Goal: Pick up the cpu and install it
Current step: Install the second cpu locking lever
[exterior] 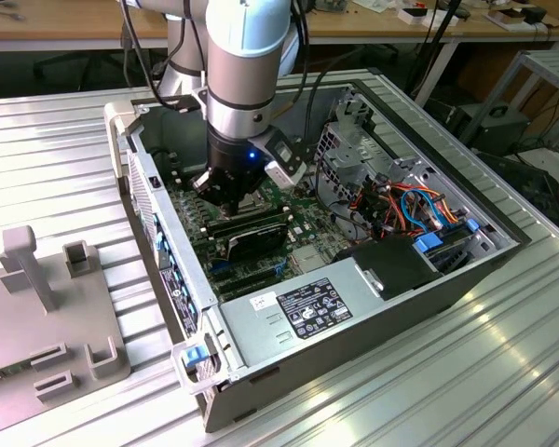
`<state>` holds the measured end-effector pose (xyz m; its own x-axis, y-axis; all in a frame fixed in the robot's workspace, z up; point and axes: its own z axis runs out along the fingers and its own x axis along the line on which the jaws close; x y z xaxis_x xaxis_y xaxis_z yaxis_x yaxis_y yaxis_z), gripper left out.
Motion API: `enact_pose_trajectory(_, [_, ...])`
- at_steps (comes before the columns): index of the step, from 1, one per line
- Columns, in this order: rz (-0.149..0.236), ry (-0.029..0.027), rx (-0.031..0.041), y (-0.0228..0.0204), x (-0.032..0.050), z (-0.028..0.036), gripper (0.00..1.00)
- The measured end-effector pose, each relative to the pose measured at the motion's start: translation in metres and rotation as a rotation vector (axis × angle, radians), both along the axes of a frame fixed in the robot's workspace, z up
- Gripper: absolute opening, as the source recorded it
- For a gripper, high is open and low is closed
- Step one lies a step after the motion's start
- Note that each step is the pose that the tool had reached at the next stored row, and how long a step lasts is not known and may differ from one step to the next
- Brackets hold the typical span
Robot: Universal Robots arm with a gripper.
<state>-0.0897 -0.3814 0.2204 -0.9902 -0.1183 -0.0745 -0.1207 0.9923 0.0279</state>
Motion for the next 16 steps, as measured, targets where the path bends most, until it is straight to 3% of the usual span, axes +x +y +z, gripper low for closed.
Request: enact_pose_trajectory(16, [0.000,0.0000,0.0000,0.0000,-0.0039,-0.0065,0.11])
